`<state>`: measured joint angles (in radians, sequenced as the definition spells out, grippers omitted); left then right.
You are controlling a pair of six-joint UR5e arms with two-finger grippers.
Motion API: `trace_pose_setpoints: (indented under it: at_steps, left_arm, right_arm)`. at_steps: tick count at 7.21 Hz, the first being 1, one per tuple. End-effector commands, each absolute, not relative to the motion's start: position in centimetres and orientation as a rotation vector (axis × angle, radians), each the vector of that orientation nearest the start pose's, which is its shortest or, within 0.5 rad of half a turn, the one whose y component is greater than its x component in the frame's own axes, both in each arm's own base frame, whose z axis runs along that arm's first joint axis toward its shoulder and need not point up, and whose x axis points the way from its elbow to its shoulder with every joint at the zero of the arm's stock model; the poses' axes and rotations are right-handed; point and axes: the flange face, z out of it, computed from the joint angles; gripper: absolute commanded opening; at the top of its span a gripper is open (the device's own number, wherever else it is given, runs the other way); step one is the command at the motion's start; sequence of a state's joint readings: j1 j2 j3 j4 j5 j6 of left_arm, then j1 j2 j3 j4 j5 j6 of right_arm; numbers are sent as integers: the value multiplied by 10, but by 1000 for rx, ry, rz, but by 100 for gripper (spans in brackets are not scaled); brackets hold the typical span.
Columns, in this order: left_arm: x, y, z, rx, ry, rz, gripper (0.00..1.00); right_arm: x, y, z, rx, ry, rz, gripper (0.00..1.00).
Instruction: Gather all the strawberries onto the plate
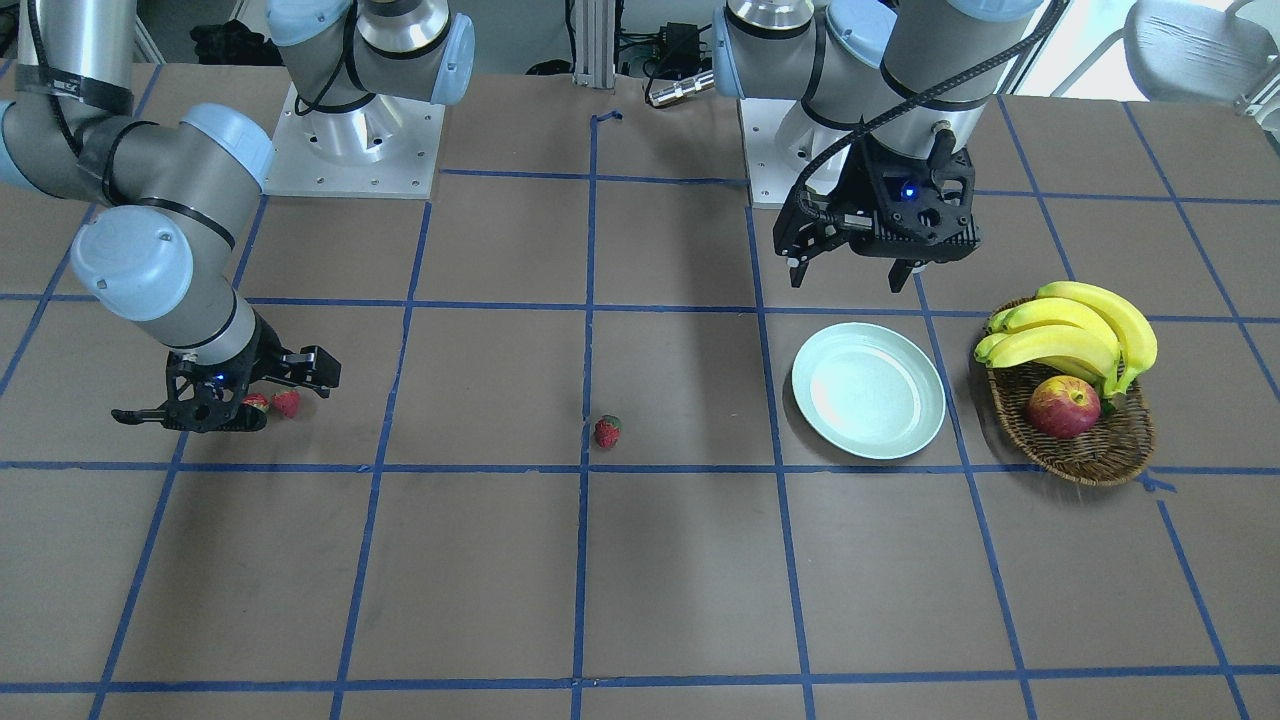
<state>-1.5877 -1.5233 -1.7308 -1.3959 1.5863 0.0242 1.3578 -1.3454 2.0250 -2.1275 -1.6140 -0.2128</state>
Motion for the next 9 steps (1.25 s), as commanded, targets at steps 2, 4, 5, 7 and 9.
trace_pose_setpoints:
  at_steps: [2, 4, 5, 7, 9]
  left_arm:
    - [-140, -471, 445, 64, 3123, -81, 100]
    - [-140, -471, 445, 66, 3123, -81, 100]
    - [-140, -471, 445, 66, 3124, -81, 100]
    - [-140, -471, 445, 66, 3124, -81, 100]
    - [-142, -471, 444, 71, 3124, -79, 100]
  right_arm:
    - [18, -482, 196, 343, 3161, 129, 97]
    - [14, -489, 210, 458, 3152, 78, 100]
    - [13, -493, 212, 447, 3153, 68, 100]
    - [10, -498, 220, 439, 3129, 264, 100]
    - [-3, -485, 216, 625, 3044, 507, 100]
